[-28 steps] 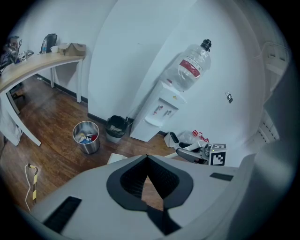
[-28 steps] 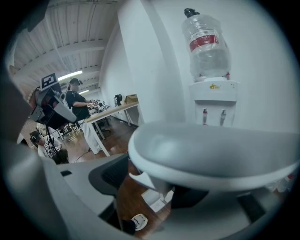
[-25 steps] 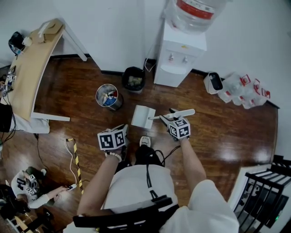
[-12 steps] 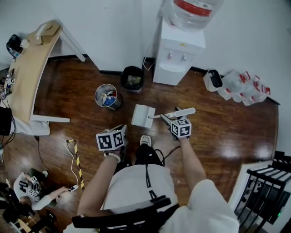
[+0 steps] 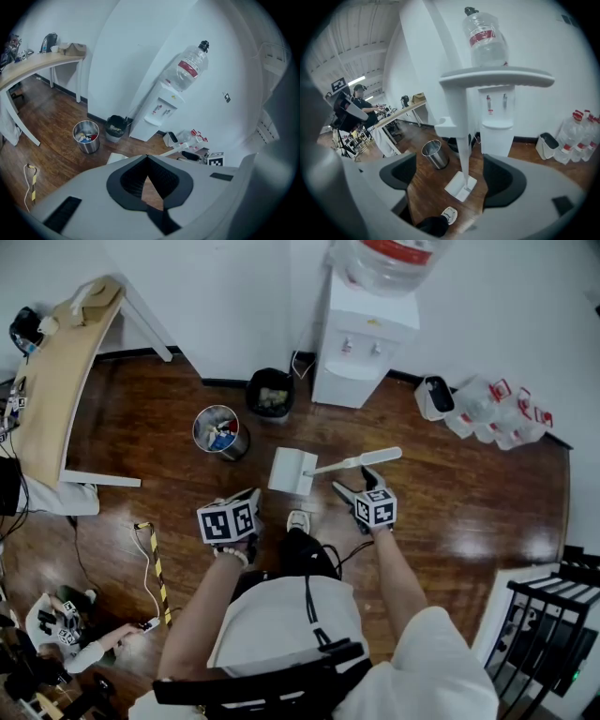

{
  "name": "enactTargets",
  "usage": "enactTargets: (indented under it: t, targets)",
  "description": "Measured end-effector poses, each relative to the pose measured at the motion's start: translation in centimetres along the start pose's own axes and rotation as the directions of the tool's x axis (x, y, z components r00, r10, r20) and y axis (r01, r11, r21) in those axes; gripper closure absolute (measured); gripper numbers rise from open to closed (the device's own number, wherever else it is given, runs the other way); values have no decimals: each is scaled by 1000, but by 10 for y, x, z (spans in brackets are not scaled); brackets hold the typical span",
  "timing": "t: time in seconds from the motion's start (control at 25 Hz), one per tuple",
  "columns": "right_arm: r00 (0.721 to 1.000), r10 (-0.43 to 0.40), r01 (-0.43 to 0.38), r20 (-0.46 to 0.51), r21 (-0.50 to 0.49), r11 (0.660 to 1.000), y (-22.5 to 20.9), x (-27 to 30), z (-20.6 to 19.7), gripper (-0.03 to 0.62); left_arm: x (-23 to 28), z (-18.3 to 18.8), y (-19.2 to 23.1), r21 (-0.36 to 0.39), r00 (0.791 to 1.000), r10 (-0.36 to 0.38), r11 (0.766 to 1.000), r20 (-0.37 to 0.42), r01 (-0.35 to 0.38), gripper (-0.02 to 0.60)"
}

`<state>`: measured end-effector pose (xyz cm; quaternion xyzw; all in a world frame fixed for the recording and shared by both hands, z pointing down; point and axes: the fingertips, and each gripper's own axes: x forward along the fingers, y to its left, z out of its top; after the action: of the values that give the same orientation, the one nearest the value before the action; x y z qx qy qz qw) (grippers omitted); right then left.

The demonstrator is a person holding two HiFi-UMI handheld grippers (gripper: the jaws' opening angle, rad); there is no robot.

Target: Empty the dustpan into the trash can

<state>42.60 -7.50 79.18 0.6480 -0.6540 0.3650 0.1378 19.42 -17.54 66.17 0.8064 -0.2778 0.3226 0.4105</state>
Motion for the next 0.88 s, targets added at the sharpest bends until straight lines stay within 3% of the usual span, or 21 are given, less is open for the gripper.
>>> enactTargets:
  t: [0.24, 0.4, 0.6, 0.88]
  targets:
    - [999, -1, -1, 33, 65, 998, 41, -41, -17, 135, -45, -16, -4, 11, 995, -35, 999, 98, 34, 592]
    - [994, 51, -60, 98, 97, 993, 103, -79, -7, 302, -98, -38, -6, 47, 968, -82, 996, 236, 73, 592]
    - [990, 59, -56, 127, -30, 998, 182, -132, -13, 578, -166, -81, -4, 97, 923, -96, 993, 373, 64, 592]
    - [981, 124, -104, 150, -138, 985, 276, -198, -17, 595, -244, -141, -11, 68, 887, -108, 994, 449, 86, 592]
